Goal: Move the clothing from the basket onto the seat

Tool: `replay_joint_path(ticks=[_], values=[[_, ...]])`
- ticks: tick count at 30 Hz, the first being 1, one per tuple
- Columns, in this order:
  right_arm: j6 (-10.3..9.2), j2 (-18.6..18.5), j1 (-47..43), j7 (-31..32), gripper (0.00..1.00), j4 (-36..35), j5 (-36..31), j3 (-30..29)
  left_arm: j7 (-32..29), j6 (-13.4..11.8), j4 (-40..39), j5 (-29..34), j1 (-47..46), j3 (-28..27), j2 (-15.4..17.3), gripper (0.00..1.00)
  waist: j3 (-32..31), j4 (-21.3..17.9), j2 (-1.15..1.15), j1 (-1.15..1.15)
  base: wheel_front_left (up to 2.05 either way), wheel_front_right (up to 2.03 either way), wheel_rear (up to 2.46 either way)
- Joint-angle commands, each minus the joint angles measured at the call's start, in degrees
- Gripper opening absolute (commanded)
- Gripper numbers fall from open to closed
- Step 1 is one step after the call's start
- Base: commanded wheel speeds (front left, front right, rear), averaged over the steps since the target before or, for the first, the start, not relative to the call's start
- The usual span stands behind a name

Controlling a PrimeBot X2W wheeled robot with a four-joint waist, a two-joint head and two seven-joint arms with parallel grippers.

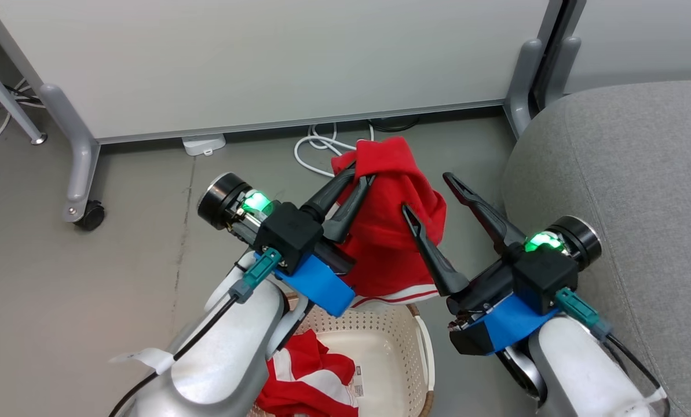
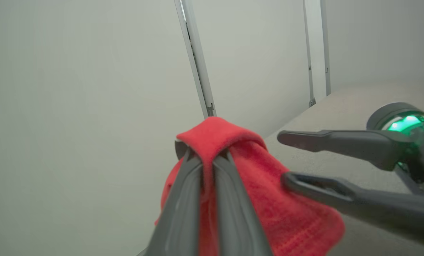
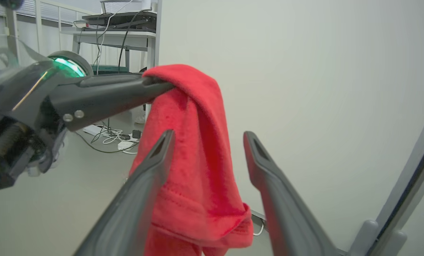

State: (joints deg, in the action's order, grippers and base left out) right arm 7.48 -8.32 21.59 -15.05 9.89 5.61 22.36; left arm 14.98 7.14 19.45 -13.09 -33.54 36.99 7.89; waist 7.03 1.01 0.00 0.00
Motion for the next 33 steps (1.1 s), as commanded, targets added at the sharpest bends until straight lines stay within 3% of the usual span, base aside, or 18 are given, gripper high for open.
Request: replay_joint_path(ticks=[1,15,16,17,18,33], values=[[0.03,-0.5,0.8,-0.2,1.00,0.5,-0.2,0.3,0.3,0.3,-0.2,0.1,-1.0,0.0,-0.2,0.00,0.2,0.3,0.00,0.00,0.00,0.00,0.00],[0.03,1.8,6.7,-0.2,1.00,12.8,-0.8,3.1,0.3,0.3,-1.8,-0.1,-2.4,5.0,-2.8,0.00,1.1,3.1,0.00,0.00,0.00,0.00,0.00],[0.03,1.9,6.9,-0.2,0.45,13.4,-0.4,3.2,0.3,0.3,-1.9,-0.2,-2.4,5.3,-2.9,0.00,1.1,3.2,0.00,0.00,0.00,0.00,0.00],[0.03,2.1,7.1,-0.2,0.13,13.8,-0.1,3.0,0.3,0.3,-1.9,-0.4,-2.4,5.4,-3.0,0.00,1.0,3.3,0.00,0.00,0.00,0.00,0.00],[0.03,2.3,6.9,-0.2,0.00,14.4,0.5,3.1,0.3,0.3,-1.9,-0.5,-2.4,5.4,-3.0,0.00,1.0,3.3,0.00,0.00,0.00,0.00,0.00],[0.03,2.4,5.5,-0.2,0.00,14.0,2.1,2.8,0.3,0.3,-1.1,-0.2,-1.8,4.9,-2.1,0.00,1.3,2.7,0.00,0.00,0.00,0.00,0.00]])
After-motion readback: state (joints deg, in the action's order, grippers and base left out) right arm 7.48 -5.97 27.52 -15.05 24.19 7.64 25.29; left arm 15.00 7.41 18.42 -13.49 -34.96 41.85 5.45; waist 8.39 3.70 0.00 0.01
